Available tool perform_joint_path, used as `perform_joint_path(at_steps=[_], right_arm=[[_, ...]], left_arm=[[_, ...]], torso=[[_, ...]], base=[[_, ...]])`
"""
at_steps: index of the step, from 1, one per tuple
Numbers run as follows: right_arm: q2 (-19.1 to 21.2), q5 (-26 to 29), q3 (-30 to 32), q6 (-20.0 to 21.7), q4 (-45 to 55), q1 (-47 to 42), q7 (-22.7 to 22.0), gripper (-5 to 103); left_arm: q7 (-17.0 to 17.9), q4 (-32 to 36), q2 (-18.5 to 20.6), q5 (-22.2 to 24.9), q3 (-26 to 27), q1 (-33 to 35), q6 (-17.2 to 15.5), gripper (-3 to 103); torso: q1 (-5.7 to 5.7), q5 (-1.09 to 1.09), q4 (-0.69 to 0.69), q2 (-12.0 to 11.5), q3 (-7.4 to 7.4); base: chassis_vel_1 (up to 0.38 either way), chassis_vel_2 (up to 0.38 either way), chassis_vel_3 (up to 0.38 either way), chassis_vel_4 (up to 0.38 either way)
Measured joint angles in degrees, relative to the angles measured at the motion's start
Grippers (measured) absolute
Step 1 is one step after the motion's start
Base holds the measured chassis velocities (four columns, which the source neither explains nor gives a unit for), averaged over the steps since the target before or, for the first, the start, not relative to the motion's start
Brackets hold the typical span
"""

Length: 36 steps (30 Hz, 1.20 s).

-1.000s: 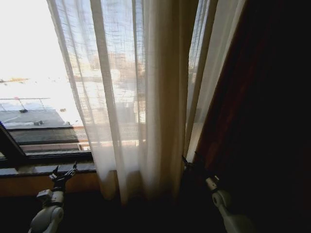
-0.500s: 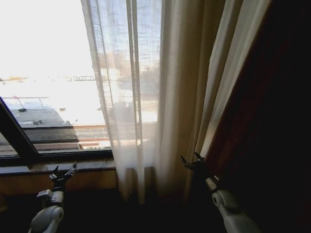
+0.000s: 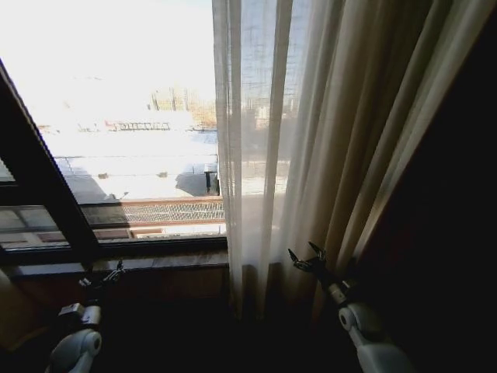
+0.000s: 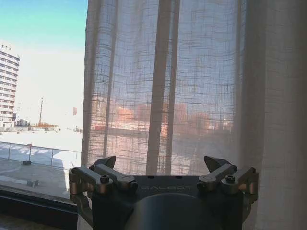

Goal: Open the curtains by pulling them apart, changing their state from closed to fully open.

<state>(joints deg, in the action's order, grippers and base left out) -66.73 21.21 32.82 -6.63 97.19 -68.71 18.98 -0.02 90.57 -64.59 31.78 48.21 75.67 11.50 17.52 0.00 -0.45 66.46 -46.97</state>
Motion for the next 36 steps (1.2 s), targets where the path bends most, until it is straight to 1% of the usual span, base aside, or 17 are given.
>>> perform_joint_path(at_steps=[5,8,11,13,16,20,22,24,27,33,36], right_arm=[[-0.2,-0.1,-0.2,0.0,-0.3,0.2,0.1,100],[-0.3,0.6,-0.5,-0.3,-0.4,0.3,0.1,100],[-0.4,0.9,-0.8,-0.6,-0.6,0.6,0.0,100],[-0.5,1.2,-1.1,-0.8,-0.6,0.9,-0.2,100],[-0.6,1.1,-1.1,-1.0,-0.8,1.2,-0.4,100],[-0.6,0.9,-1.2,-1.3,-1.3,1.4,0.3,100],[-0.6,-0.1,-0.8,-1.3,-1.9,1.5,2.7,100],[-0.7,-0.1,-0.7,-1.9,-2.8,1.8,4.3,100],[-0.7,0.0,-0.8,-2.1,-3.1,1.9,4.5,100],[-1.2,0.2,-1.5,-2.2,-3.9,2.8,4.5,100],[-1.3,0.2,-2.1,-2.7,-4.1,3.2,3.2,100]], left_arm=[[0.0,0.0,0.0,0.0,0.0,0.0,0.0,100],[0.0,0.0,0.0,0.0,0.0,0.0,0.0,100],[0.0,0.0,0.0,0.0,0.0,0.0,0.0,100],[0.0,0.0,0.0,0.0,0.0,0.0,0.0,100],[0.0,0.0,0.0,0.0,0.0,0.0,0.0,100],[0.0,0.0,0.0,0.0,0.0,0.0,0.0,100],[0.0,0.0,0.0,0.0,0.0,0.0,0.0,100],[0.0,0.0,0.0,0.0,0.0,0.0,0.0,100],[0.0,0.0,0.0,0.0,0.0,0.0,0.0,100],[0.0,0.0,0.0,0.0,0.0,0.0,0.0,100],[0.0,0.0,0.0,0.0,0.0,0.0,0.0,100]], torso=[[0.00,-0.01,0.01,0.0,-0.01],[0.00,0.02,0.01,0.0,0.00],[-0.01,-0.04,0.00,0.0,0.00],[0.00,0.04,0.03,0.0,0.00],[0.00,0.03,0.03,0.0,0.00],[0.00,0.02,0.02,0.0,0.00],[0.00,0.01,0.01,0.0,-0.01],[0.00,-0.06,-0.01,0.0,-0.01],[0.00,-0.04,-0.03,0.0,-0.01],[-0.01,0.02,0.01,0.0,0.00],[-0.01,0.03,0.02,0.0,0.00]], base=[[0.386,0.338,-0.382,-0.326],[0.357,0.316,-0.372,-0.317],[0.367,0.328,-0.351,-0.321],[0.279,0.244,-0.283,-0.243],[0.227,0.179,-0.214,-0.197],[0.063,0.063,-0.058,-0.074],[0.000,0.000,0.000,0.000],[-0.039,-0.020,0.019,0.028],[-0.075,-0.045,0.050,0.055],[-0.029,0.003,0.020,-0.011],[-0.053,0.100,0.042,-0.106]])
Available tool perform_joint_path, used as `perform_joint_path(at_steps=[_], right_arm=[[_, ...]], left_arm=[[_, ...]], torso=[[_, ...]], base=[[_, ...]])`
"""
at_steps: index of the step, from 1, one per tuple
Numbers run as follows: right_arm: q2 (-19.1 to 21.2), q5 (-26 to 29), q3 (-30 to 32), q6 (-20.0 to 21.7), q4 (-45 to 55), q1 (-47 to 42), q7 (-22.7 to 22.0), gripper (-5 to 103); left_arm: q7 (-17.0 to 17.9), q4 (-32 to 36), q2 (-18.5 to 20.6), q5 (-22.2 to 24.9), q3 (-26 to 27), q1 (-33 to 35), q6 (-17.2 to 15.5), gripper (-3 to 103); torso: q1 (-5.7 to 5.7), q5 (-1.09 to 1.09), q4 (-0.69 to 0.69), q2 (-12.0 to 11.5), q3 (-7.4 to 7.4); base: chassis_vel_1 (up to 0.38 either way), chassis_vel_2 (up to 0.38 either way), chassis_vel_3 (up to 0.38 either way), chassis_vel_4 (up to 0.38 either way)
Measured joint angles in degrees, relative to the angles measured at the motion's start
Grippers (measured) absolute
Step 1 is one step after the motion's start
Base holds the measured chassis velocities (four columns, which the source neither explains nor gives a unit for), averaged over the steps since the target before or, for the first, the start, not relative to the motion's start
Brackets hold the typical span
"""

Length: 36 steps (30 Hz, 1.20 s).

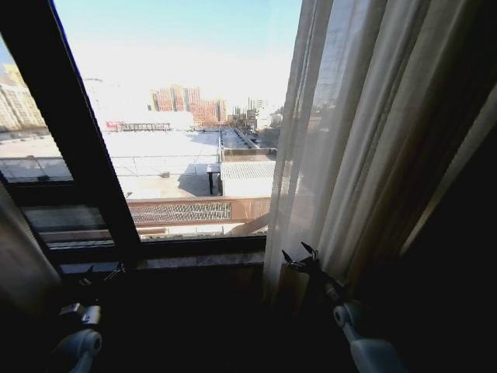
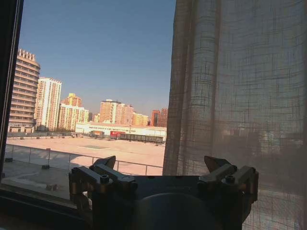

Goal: Open the curtains by pulling them apart, changing their state from closed to fully open.

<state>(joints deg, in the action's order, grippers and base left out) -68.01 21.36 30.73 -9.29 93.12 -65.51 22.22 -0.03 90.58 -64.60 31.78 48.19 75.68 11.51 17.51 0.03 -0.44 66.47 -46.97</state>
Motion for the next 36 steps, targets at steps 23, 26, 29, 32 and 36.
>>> perform_joint_path(at_steps=[23,26,29,32,36], right_arm=[[-0.9,-3.9,-7.1,0.2,-8.1,10.0,-12.4,100],[-1.4,-4.2,-8.1,0.3,-9.8,11.4,-13.2,100],[-2.5,-4.7,-9.6,0.7,-12.6,14.2,-14.6,100],[-3.0,-4.8,-10.7,1.3,-13.7,15.9,-15.7,100],[-3.5,-4.8,-12.2,2.3,-15.0,18.5,-16.9,100]], left_arm=[[0.0,0.0,0.0,0.0,0.0,0.0,0.0,100],[0.0,0.0,0.0,0.0,0.0,0.0,0.0,100],[0.0,0.0,0.0,0.0,0.0,0.0,0.0,100],[0.0,0.0,0.0,0.0,0.0,0.0,0.0,100],[0.0,0.0,0.0,0.0,0.0,0.0,0.0,100]], torso=[[0.00,-0.03,0.00,0.0,-0.01],[0.00,-0.04,-0.01,0.0,-0.01],[0.00,-0.04,-0.01,0.0,-0.01],[0.00,-0.02,0.00,0.0,0.00],[0.00,-0.03,0.00,0.0,-0.01]], base=[[-0.032,0.032,0.030,-0.029],[0.000,0.000,0.000,0.000],[0.000,0.000,0.000,0.000],[0.000,0.000,0.000,0.000],[0.000,0.000,0.000,0.000]])
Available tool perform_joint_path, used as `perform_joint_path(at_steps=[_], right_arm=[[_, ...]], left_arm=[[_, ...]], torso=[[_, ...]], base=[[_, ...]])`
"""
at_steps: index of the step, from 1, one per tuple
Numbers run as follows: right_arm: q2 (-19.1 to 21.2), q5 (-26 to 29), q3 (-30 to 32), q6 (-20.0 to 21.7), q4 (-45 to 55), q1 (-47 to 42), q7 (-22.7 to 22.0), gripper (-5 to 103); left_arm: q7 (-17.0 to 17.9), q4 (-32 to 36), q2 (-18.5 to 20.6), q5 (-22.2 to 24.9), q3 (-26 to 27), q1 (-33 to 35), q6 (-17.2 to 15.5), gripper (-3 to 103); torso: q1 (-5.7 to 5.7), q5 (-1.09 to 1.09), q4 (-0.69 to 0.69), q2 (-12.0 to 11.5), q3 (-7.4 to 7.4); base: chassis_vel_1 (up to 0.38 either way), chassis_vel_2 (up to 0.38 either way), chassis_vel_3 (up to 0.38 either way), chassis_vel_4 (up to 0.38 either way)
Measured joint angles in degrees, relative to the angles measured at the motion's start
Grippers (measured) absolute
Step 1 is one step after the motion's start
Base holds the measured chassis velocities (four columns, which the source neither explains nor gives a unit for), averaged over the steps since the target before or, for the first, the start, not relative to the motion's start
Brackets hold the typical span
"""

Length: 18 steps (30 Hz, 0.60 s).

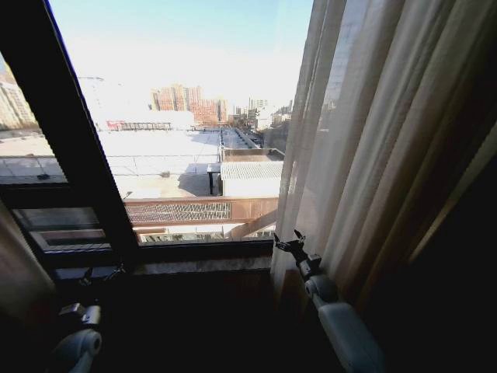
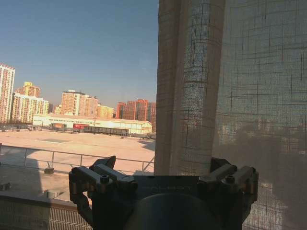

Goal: Open the curtains by pulling them apart, changing their state from closed to fully open.

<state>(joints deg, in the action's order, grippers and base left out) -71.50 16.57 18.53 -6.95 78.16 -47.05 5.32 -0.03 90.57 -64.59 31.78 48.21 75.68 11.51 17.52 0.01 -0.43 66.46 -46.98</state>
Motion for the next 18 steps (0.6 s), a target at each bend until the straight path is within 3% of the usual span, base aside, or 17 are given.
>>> perform_joint_path(at_steps=[3,5,7,8,10,18], right_arm=[[-0.1,0.2,-0.4,0.5,-0.4,0.9,-0.3,101],[0.0,0.3,-0.5,0.5,-0.5,1.1,-0.4,91],[0.1,0.3,-0.5,0.5,-0.5,1.1,-0.4,91],[0.2,0.4,-0.6,0.4,-0.4,1.0,-0.5,81],[0.3,0.4,-0.6,0.4,-0.2,0.9,-0.5,81],[0.5,0.5,-0.7,0.1,0.8,0.4,-0.5,42]], left_arm=[[0.0,0.0,0.0,0.0,0.0,0.0,0.0,100],[0.0,0.0,0.0,0.0,0.0,0.0,0.0,100],[0.0,0.0,0.0,0.0,0.0,0.0,0.0,100],[0.0,0.0,0.0,0.0,0.0,0.0,0.0,100],[0.0,0.0,0.0,0.0,0.0,0.0,0.0,100],[0.0,0.0,0.0,0.0,0.0,0.0,0.0,100]], torso=[[0.00,-0.01,-0.01,0.0,0.00],[0.00,-0.01,-0.01,0.0,0.00],[0.00,-0.01,-0.01,0.0,0.00],[0.00,0.00,-0.01,0.0,0.00],[0.00,0.00,-0.01,0.0,0.00],[0.00,-0.01,-0.01,0.0,0.00]], base=[[0.000,0.000,0.000,0.000],[0.000,0.000,0.000,0.000],[0.000,0.000,0.000,0.000],[0.000,0.000,0.000,0.000],[0.000,0.000,0.000,0.000],[0.000,0.000,0.000,0.000]])
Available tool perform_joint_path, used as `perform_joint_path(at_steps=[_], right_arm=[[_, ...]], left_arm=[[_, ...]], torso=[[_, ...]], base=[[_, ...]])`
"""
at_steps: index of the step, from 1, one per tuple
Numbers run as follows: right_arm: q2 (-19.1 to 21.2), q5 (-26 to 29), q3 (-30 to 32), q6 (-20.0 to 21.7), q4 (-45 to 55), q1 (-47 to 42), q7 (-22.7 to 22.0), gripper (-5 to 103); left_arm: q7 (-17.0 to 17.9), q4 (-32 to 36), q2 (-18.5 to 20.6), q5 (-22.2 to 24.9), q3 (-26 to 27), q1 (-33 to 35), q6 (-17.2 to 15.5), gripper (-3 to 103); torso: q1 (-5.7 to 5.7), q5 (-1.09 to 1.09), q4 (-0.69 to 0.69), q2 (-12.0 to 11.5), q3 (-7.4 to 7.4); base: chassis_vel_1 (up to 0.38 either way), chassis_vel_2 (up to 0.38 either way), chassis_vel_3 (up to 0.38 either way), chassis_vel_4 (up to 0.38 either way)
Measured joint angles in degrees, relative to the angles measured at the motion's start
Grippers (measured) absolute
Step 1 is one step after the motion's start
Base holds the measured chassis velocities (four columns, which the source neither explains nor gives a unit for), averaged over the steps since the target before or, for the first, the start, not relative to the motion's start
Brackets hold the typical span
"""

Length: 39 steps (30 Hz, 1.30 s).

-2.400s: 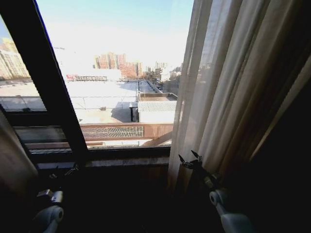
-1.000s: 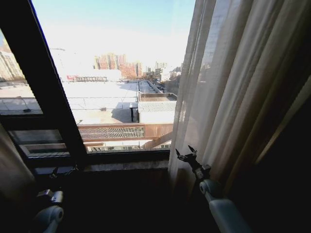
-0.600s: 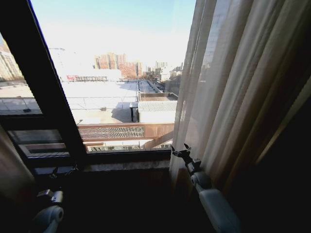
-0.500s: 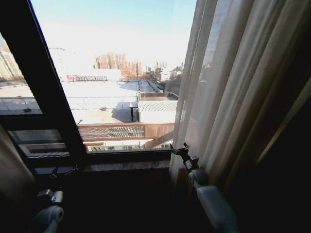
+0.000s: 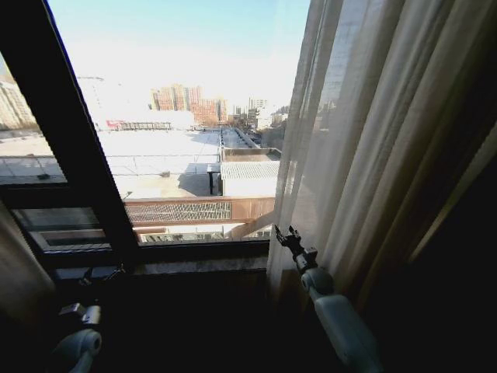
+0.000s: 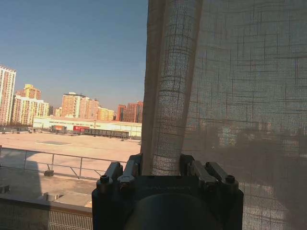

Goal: Open the curtains by pulling them apart, changing their state from closed to fully open.

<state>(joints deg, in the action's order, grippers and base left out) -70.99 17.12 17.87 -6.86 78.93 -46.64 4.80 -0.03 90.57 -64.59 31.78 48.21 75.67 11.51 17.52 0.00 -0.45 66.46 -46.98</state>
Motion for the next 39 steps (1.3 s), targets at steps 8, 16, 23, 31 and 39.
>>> perform_joint_path(at_steps=[8,16,23,31,39], right_arm=[[-0.4,1.6,0.4,-1.0,0.0,-0.1,2.6,22],[-0.5,4.2,1.4,-2.8,-0.8,0.1,5.9,1],[-0.1,5.7,1.7,-2.1,-0.8,0.1,7.0,0],[0.1,5.9,2.1,-2.0,-1.0,0.0,7.8,0],[0.5,6.3,2.7,-2.0,-1.1,-0.1,8.4,0]], left_arm=[[0.0,0.0,0.0,0.0,0.0,0.0,0.0,100],[0.0,0.0,0.0,0.0,0.0,0.0,0.0,100],[0.0,0.0,0.0,0.0,0.0,0.0,0.0,100],[0.0,0.0,0.0,0.0,0.0,0.0,0.0,100],[0.0,0.0,0.0,0.0,0.0,0.0,0.0,100]], torso=[[0.00,0.00,0.00,0.0,0.00],[0.00,0.00,0.00,0.0,0.00],[0.00,0.00,0.01,0.0,0.00],[0.01,0.00,0.02,0.0,0.00],[0.00,0.00,0.01,0.0,0.00]], base=[[0.000,0.000,0.000,0.000],[0.000,0.000,0.000,0.000],[0.000,0.000,0.000,0.000],[-0.064,-0.047,0.069,0.048],[-0.220,-0.222,0.209,0.210]])
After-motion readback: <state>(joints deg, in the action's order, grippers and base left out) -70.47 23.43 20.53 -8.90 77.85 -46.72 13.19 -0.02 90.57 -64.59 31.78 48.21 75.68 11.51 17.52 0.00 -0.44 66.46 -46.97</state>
